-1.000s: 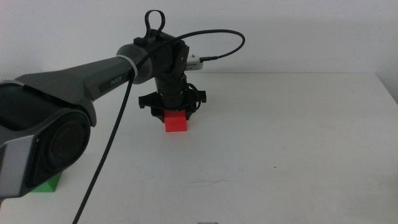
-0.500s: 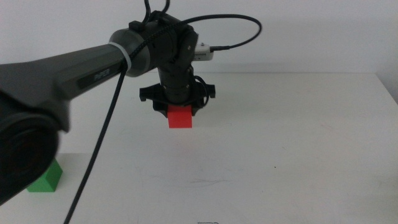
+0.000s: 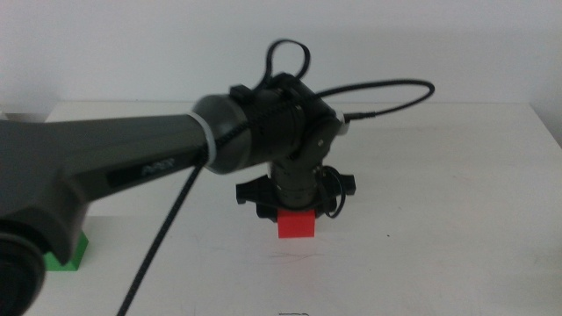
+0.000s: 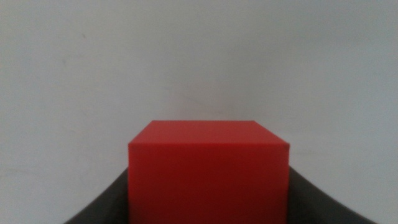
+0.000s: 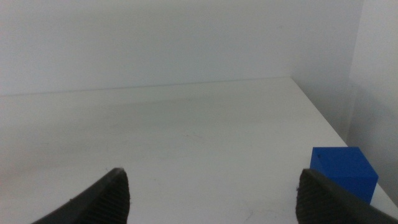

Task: Stack red cubes first, then green, then blue cubes in a specific spot.

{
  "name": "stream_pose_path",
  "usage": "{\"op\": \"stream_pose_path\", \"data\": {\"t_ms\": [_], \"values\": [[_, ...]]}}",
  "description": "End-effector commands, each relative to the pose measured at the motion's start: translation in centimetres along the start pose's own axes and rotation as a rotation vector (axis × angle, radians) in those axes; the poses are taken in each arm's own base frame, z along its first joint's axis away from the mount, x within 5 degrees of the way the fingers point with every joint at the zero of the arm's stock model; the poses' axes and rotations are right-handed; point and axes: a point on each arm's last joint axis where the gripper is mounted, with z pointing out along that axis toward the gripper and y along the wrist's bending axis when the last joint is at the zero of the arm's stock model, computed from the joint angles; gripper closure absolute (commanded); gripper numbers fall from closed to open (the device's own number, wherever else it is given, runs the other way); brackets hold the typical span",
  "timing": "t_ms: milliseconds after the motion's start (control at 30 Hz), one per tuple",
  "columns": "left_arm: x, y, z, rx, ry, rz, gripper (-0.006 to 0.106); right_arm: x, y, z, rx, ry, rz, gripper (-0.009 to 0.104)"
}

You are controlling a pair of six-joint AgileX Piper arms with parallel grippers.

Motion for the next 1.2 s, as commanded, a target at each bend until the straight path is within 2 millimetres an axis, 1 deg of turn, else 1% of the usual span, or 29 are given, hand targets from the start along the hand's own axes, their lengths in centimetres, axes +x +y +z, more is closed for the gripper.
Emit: {"op": "stream_pose_path", "data": {"t_ms": [0, 300, 500, 733, 933, 1167], "values": [[-0.6, -0.5, -2.2, 0.056, -0.066, -0.017, 0.102, -1.5, 0.0, -0.3, 0.002, -0.114, -0.018, 0.001], [-0.2, -0.6, -0.4, 0.011, -0.020, -0.026, 0.102, -1.5, 0.0, -0.3, 0.002, -0.114, -0.018, 0.001], [0.1, -0.5, 0.3, -0.013, 0.013, -0.060, 0.102, -1.5, 0.0, -0.3, 0.002, -0.114, -0.018, 0.001], [0.3, -0.6, 1.3, -0.025, 0.027, -0.062, 0.102, -1.5, 0.0, -0.3, 0.002, -0.114, -0.018, 0.001], [0.3, -0.6, 1.3, -0.026, 0.027, -0.078, 0.102, -1.5, 0.0, -0.3, 0.002, -0.114, -0.018, 0.001], [0.1, -0.5, 1.3, -0.039, 0.008, -0.046, 0.102, -1.5, 0.0, -0.3, 0.002, -0.114, -0.018, 0.001]]}}
